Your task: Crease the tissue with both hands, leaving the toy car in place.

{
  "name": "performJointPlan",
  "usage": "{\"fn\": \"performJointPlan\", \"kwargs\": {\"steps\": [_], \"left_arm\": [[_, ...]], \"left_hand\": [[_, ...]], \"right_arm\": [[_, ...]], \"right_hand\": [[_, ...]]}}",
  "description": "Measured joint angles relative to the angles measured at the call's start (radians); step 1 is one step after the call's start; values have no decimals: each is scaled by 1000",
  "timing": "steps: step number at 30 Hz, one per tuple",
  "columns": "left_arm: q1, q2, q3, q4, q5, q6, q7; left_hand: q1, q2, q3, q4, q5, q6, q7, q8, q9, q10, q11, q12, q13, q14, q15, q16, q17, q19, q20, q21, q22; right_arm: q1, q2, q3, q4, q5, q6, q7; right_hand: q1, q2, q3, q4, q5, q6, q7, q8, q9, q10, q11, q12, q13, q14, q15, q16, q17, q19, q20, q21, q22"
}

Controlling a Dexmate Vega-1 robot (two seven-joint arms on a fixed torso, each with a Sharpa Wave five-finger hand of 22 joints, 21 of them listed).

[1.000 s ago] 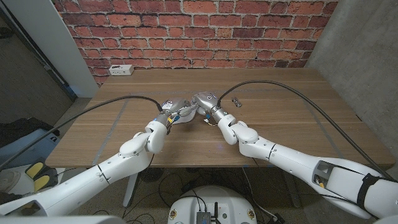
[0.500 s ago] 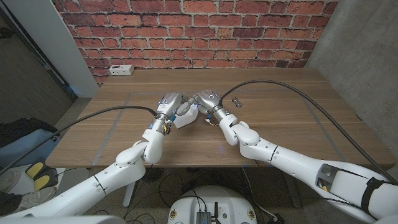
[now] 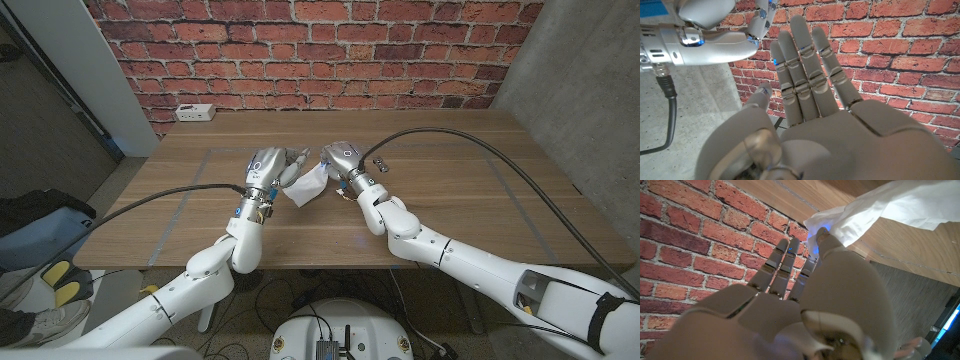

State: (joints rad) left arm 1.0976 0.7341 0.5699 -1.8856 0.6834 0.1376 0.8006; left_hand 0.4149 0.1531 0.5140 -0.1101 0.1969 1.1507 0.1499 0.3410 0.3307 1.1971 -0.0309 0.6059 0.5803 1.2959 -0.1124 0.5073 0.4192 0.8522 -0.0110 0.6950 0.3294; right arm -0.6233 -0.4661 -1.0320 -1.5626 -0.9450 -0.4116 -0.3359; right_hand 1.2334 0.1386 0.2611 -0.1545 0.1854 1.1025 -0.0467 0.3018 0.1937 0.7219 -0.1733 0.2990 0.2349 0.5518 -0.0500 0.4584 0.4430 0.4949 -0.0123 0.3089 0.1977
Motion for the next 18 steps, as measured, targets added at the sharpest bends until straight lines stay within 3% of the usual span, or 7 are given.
{"fn": "performJointPlan", "kwargs": {"steps": [4,8,13,18], "left_arm": [[10,6,-9,-24,0,22,-40],[13,16,-10,-50,3,56,-101],[8,33,-6,-87,12,119,-208],[-10,53,10,-122,25,180,-330]], "left_hand": [[-26,-8,6,5,0,0,0,-15,-15,-27,6,-26,-29,-21,2,-44,-40,7,-7,11,-13],[-72,-24,16,15,0,-55,-10,-57,-50,-87,12,-102,-89,-97,8,-118,-115,10,-10,16,-42],[-121,-46,54,4,0,-132,-41,-116,-108,-185,38,-240,-180,-262,30,-238,-217,-80,22,-18,-98],[-133,-47,90,-18,0,-163,-72,-138,-134,-238,38,-311,-227,-364,36,-299,-242,-147,60,-53,-127]], "right_arm": [[-17,-9,5,-19,-22,-38,0],[-36,-15,11,-34,-41,-81,-1],[-59,-19,21,-51,-57,-119,-16],[-79,-22,32,-65,-64,-147,-43]], "right_hand": [[0,0,0,0,0,2,2,-1,0,2,-2,0,0,0,0,-4,1,0,0,0,0],[5,-5,4,-4,0,5,6,-1,0,8,0,0,0,0,0,-8,1,0,0,0,0],[5,-5,4,-4,0,9,2,-1,0,13,-2,0,0,0,0,-8,1,0,0,0,0],[5,-5,4,-4,0,14,7,-1,0,20,2,0,0,0,0,-14,0,0,0,0,0]]}}
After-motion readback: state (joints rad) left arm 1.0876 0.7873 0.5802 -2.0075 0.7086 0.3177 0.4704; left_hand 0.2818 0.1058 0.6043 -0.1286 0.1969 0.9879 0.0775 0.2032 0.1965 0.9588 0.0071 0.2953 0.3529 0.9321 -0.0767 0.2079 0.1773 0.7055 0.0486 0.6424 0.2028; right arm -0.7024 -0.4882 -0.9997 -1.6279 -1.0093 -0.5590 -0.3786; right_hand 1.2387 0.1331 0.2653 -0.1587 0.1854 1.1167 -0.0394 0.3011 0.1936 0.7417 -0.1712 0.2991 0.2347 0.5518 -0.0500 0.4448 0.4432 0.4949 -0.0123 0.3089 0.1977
